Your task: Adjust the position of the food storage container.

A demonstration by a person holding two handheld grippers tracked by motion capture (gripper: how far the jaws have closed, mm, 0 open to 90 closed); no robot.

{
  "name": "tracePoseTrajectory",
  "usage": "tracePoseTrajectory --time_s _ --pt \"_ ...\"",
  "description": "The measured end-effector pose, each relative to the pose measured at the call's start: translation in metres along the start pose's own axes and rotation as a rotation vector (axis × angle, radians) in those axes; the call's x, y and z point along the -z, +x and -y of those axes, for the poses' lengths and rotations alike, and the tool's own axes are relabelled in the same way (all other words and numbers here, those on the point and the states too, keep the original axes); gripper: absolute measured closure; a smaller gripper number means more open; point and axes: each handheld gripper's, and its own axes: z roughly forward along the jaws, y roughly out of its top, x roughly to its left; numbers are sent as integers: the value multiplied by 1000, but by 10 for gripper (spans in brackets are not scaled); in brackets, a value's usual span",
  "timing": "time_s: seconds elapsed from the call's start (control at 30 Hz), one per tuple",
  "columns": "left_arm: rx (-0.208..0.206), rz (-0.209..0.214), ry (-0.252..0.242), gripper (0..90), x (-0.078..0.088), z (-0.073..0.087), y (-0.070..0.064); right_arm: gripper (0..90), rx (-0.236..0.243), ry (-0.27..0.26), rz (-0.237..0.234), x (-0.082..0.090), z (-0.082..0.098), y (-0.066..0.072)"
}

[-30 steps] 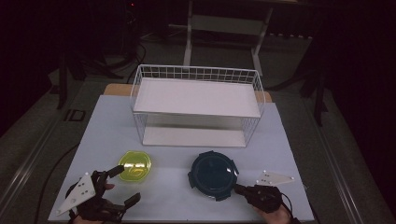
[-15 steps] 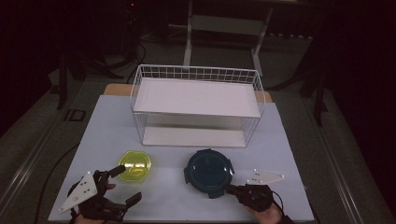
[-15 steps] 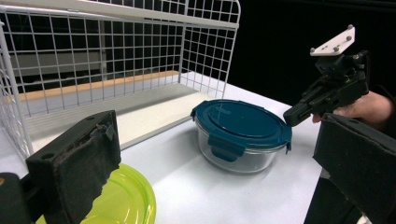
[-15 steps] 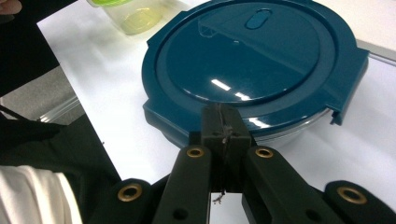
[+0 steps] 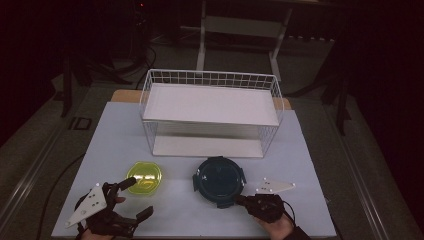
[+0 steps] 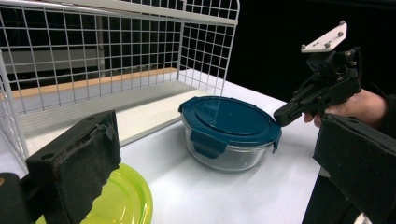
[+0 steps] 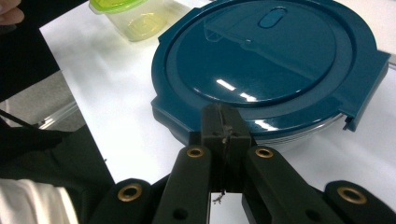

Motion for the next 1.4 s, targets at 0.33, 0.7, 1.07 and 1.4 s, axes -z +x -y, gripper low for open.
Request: tracePoseTrajectory --time_s 0.33,0.7,1.07,1.4 --pt "2 5 3 1 -2 0 -1 900 -4 -8 -9 -11 -6 2" --pt "4 0 15 2 -5 1 0 900 -22 -12 -5 -18 -10 4" --pt "7 -5 73 16 -11 -3 1 533 -46 -145 -4 13 -16 2" --pt "17 -82 287 540 -34 -1 9 135 -48 -241 -76 34 -15 -4"
